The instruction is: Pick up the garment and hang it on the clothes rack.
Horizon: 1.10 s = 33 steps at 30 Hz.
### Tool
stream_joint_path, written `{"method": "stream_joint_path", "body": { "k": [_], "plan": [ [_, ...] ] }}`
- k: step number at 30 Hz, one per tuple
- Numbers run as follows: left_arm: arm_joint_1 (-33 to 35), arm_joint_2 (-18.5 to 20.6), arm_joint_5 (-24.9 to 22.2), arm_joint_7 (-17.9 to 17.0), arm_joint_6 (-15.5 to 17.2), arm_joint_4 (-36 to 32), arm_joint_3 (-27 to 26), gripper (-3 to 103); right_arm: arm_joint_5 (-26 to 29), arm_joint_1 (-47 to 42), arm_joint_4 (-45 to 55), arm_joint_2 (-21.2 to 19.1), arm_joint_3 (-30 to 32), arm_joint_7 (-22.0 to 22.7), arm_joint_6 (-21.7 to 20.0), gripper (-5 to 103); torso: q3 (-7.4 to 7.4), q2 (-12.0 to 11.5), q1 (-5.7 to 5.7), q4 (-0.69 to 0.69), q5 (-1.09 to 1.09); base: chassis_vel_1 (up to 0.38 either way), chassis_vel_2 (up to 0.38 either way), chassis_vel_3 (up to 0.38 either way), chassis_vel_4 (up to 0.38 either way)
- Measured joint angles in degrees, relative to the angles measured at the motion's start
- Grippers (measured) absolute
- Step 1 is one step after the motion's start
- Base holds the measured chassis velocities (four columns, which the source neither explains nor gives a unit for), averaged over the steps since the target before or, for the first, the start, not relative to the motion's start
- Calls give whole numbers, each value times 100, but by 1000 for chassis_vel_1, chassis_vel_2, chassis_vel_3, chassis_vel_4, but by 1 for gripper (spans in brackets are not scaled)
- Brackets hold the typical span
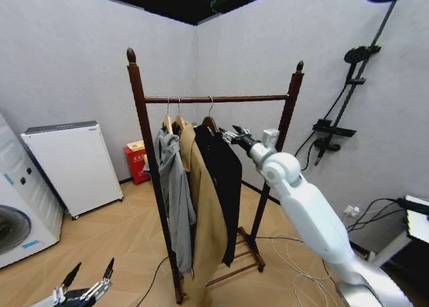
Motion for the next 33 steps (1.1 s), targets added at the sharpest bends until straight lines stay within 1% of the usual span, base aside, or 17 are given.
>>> {"method": "stream_joint_path", "body": {
  "k": [1,2,3,4,5,6,7,8,10,11,13,14,17,21,26,33],
  "plan": [
    [0,0,0,-1,0,0,0,100,-144,-509,236,-25,315,-5,47,93,-1,1,0,0,-2,0,0,0,0],
    [0,0,0,-1,0,0,0,100,-144,-509,236,-25,315,-5,47,93,-1,1,0,0,-2,0,0,0,0],
    [0,0,0,-2,0,0,-1,100,-521,-981,356,-20,548,-12,191,97,-1,1,-1,1,-5,0,0,0,0],
    [0,0,0,-2,0,0,0,100,-881,-1329,363,9,699,-17,359,99,-1,1,-1,0,-3,0,0,0,0],
    [0,0,0,-2,0,0,0,100,-881,-1329,363,9,699,-17,359,99,-1,1,-1,0,-3,0,0,0,0],
    [0,0,0,0,0,0,0,100,-1265,-1710,326,75,878,-14,555,99,-1,0,0,1,-1,0,0,0,0],
    [0,0,0,0,0,0,0,100,-1265,-1710,326,75,878,-14,555,99,-1,0,0,1,-1,0,0,0,0],
    [0,0,0,-2,0,0,0,100,-1405,-1998,316,153,1055,4,625,100,0,0,0,2,-4,0,0,0,0],
    [0,0,0,-3,0,0,-1,100,-1493,-2441,357,348,1419,31,669,100,0,0,0,2,-3,0,0,0,0],
    [0,0,0,-3,0,0,-1,100,-1493,-2441,357,348,1419,31,669,100,0,0,0,2,-3,0,0,0,0],
    [0,0,0,-3,0,0,-1,100,-1545,-2755,420,553,1693,38,710,100,-1,0,0,2,-3,0,0,0,0],
    [0,0,0,-3,0,0,-1,100,-1545,-2755,420,553,1693,38,710,100,-1,0,0,2,-3,0,0,0,0],
    [0,0,0,-3,0,0,0,100,-1547,-3127,625,743,2000,43,767,100,-1,0,0,3,-5,0,0,0,0],
    [0,0,0,-3,0,0,0,100,-1556,-3316,732,768,2118,39,834,100,-1,1,0,3,-5,0,0,0,0],
    [0,0,0,-3,0,0,-1,100,-1666,-3650,846,821,2243,-18,1062,100,-1,0,0,2,-4,0,0,0,0],
    [0,0,0,-3,0,0,-1,100,-1703,-3725,895,813,2266,-33,1160,100,0,-1,1,2,-4,-32,-40,-39,-32]
  ]
}}
